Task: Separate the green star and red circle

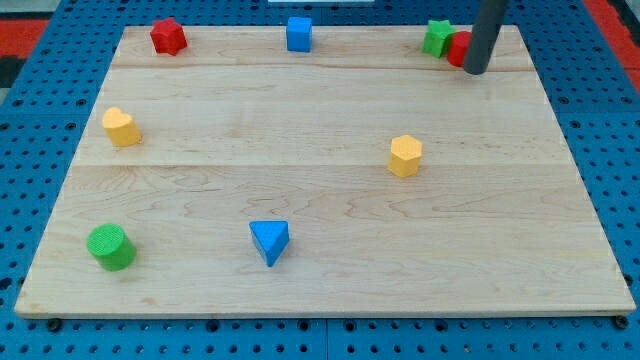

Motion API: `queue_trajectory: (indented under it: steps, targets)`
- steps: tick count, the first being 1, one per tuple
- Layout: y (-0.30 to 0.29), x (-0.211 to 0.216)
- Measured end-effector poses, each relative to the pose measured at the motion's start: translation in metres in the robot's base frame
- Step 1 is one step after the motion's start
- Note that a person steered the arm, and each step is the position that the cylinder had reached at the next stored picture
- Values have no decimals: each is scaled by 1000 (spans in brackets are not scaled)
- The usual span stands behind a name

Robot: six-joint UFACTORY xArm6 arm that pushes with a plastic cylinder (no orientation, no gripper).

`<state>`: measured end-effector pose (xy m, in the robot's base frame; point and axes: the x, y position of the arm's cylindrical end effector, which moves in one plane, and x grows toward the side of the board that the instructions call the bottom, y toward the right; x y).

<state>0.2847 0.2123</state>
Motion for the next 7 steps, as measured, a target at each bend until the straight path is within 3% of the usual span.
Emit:
queue_trajectory:
  steps: [2, 5, 7]
  targets:
    - [56, -59]
    - [-28, -56]
    - [-51, -56]
